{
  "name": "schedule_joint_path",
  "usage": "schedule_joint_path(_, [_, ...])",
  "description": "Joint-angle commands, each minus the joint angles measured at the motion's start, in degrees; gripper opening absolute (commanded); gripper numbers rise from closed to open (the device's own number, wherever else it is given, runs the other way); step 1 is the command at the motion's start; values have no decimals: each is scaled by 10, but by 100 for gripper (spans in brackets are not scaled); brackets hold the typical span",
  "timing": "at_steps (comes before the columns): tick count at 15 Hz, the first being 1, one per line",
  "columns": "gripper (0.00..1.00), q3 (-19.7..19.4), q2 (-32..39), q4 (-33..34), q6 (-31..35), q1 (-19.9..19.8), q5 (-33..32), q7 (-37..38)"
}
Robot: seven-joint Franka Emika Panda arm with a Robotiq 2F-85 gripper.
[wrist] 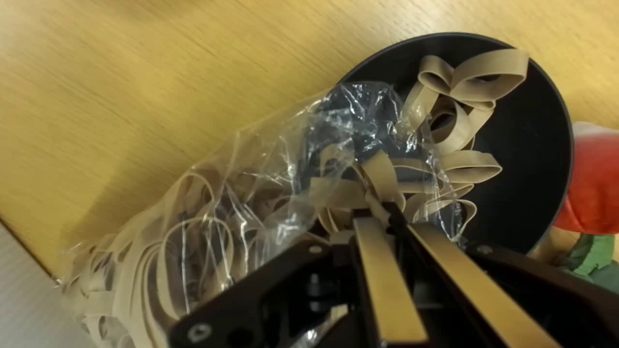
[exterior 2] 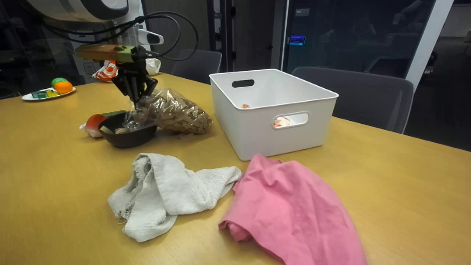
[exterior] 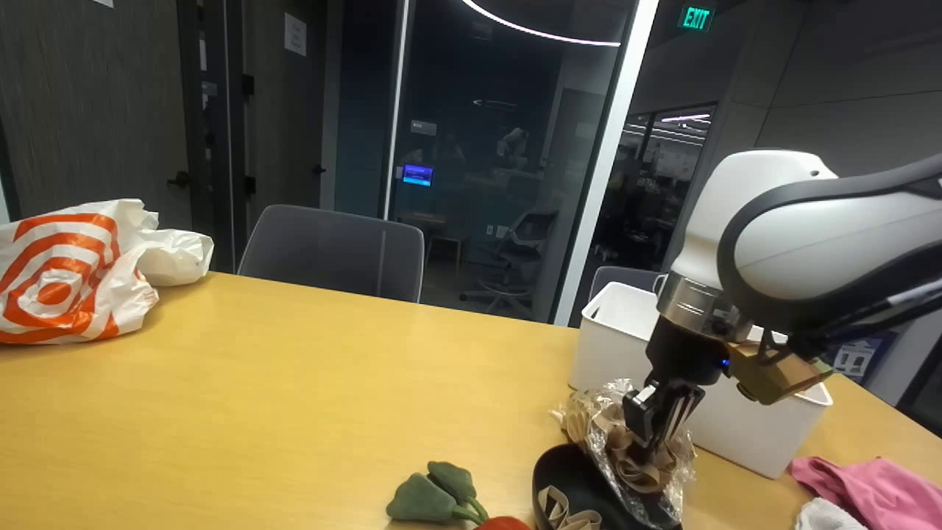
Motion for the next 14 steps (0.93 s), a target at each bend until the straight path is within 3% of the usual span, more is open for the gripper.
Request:
schedule_joint_path(1, [10, -6, -29, 13, -63, 0, 33, -48])
schedule_joint_path(7, [11, -19, -33, 41, -158, 9, 163, -217])
schedule_joint_path(14, [10, 1, 3, 47, -164, 22, 176, -266])
